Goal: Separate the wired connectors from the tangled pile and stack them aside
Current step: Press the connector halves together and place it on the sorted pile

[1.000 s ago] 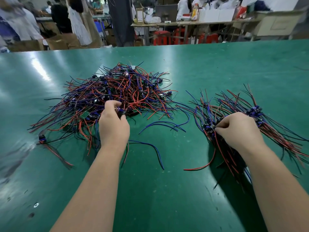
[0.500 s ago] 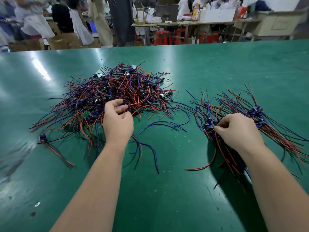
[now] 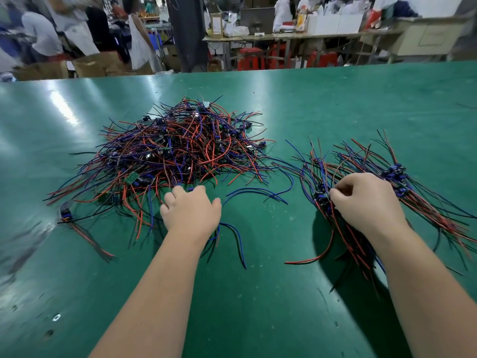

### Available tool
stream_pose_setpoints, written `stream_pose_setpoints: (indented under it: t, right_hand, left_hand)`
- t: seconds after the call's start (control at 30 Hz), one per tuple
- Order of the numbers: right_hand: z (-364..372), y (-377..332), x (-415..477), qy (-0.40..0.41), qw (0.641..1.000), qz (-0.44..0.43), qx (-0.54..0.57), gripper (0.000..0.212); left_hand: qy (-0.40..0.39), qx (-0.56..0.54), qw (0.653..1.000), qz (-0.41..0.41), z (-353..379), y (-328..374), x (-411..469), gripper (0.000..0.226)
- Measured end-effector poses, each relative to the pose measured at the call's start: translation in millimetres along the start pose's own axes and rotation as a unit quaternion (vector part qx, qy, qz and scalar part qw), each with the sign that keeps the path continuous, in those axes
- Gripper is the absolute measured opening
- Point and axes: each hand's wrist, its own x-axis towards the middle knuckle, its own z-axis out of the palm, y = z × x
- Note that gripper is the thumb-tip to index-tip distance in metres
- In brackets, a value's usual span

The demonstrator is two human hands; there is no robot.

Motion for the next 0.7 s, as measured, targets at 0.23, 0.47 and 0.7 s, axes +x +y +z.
stream_pose_setpoints:
  t: [0.23, 0.47, 0.7]
  right_hand:
    - [-1, -4, -3, 0.016, 1.000, -0.007, 0.020, 0.016]
    - [-2, -11, -5, 0.042, 0.996, -0.034, 0.074, 0.013]
    - [-2, -18, -9, 0.031, 0.988, -0.049, 0.142, 0.013]
  left_hand:
    - [0.083, 0.013, 0.996, 0.030, -3, 3, -5, 0.033]
    - [0.323, -0.349, 0.851, 0.220, -18, 13, -10, 0.025]
    - [0.240, -0.714, 0.653, 0.080, -25, 21, -8, 0.033]
